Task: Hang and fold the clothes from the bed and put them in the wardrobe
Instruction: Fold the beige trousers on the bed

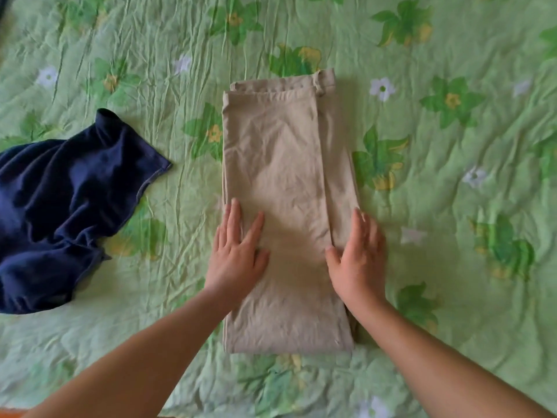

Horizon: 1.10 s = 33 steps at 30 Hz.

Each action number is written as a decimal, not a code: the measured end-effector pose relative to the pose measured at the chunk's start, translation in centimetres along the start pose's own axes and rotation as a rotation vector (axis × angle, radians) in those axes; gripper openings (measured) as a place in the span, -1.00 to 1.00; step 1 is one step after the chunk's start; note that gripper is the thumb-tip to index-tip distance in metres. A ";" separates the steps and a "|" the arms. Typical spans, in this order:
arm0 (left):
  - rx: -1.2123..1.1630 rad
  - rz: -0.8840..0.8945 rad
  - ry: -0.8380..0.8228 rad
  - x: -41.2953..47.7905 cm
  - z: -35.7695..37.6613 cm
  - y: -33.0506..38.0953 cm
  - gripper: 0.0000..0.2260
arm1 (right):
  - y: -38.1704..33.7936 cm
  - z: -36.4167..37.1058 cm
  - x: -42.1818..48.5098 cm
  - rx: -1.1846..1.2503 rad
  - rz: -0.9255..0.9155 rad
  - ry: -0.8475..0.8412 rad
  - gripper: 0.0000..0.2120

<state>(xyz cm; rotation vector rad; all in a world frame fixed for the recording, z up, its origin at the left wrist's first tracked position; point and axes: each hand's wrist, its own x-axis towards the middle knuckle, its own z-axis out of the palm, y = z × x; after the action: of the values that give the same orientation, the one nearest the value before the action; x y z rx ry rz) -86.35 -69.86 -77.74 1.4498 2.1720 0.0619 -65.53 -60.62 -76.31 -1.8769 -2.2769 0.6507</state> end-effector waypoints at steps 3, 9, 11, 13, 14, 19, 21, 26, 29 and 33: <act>0.004 -0.039 -0.048 -3.6 1.3 -0.1 -0.37 | 0.8 -1.4 -2.4 0.323 0.414 0.041 -0.67; 0.059 -0.016 -0.050 -4.6 2.2 -0.3 -0.39 | 1.7 -2.7 -2.1 0.267 0.417 -0.080 -0.87; 0.063 -0.024 -0.050 -4.6 2.3 0.1 -0.39 | 1.7 -3.0 -1.4 0.283 0.363 -0.073 -0.92; 0.065 -0.025 -0.045 -4.7 2.1 0.2 -0.40 | 1.4 -3.2 -0.7 0.485 0.424 -0.103 -0.93; 0.057 -0.023 -0.045 -4.8 2.0 0.2 -0.40 | 1.1 -3.3 -0.3 0.607 0.495 -0.119 -0.90; 0.033 -0.020 -0.044 -4.7 1.8 0.1 -0.39 | 1.4 -3.7 3.7 1.421 0.960 -0.293 -0.81; 0.030 -0.017 -0.047 -4.7 1.9 0.0 -0.39 | 2.1 -3.6 5.1 1.454 0.998 -0.230 -0.84; 0.022 -0.008 -0.078 -4.3 2.1 -0.6 -0.37 | 3.1 -2.8 6.3 1.273 0.951 -0.189 -0.81; 0.030 -0.004 -0.076 -4.3 2.2 -0.7 -0.37 | 3.3 -2.3 5.8 0.572 0.593 -0.123 -0.89; 0.029 -0.005 -0.048 -4.4 2.4 -0.6 -0.37 | 2.9 -2.4 4.1 -0.104 -0.036 0.121 -0.80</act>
<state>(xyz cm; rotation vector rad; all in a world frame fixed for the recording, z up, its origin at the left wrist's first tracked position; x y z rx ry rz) -84.52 -74.53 -78.27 1.4469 2.1470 -0.0065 -62.98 -55.68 -76.01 -1.8601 -2.3022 0.4101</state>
